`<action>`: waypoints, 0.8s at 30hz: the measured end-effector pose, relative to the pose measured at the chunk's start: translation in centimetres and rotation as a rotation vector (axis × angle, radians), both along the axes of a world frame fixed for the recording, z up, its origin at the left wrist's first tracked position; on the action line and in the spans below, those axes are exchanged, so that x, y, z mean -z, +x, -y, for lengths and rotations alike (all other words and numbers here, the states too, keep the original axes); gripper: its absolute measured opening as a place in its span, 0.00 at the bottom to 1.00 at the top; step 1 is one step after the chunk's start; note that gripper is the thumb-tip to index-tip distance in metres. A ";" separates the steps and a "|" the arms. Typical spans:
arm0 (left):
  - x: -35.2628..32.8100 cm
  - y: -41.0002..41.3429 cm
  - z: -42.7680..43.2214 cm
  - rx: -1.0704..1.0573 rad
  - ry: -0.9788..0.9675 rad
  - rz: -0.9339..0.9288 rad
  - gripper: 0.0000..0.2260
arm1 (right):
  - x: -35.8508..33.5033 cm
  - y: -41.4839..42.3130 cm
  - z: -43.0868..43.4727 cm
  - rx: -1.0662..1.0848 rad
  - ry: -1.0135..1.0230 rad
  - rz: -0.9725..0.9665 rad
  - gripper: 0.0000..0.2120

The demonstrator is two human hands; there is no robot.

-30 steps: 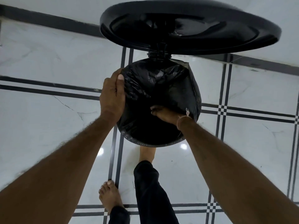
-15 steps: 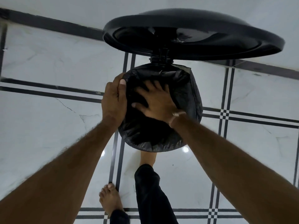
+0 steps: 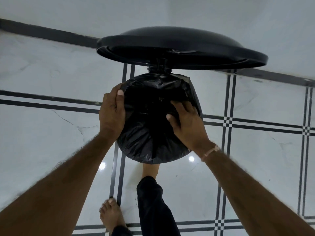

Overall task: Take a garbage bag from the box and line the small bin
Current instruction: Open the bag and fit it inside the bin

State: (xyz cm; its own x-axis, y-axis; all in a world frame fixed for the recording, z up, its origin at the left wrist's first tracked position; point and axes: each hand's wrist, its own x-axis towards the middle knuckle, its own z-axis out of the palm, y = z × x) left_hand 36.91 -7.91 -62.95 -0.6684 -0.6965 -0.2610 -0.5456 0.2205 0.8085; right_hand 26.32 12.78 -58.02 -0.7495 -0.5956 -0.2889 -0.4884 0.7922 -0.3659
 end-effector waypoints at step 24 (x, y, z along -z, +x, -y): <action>-4.0 -7.3 4.4 -0.153 0.656 0.140 0.08 | 1.8 -11.2 2.8 0.956 -0.535 0.647 0.15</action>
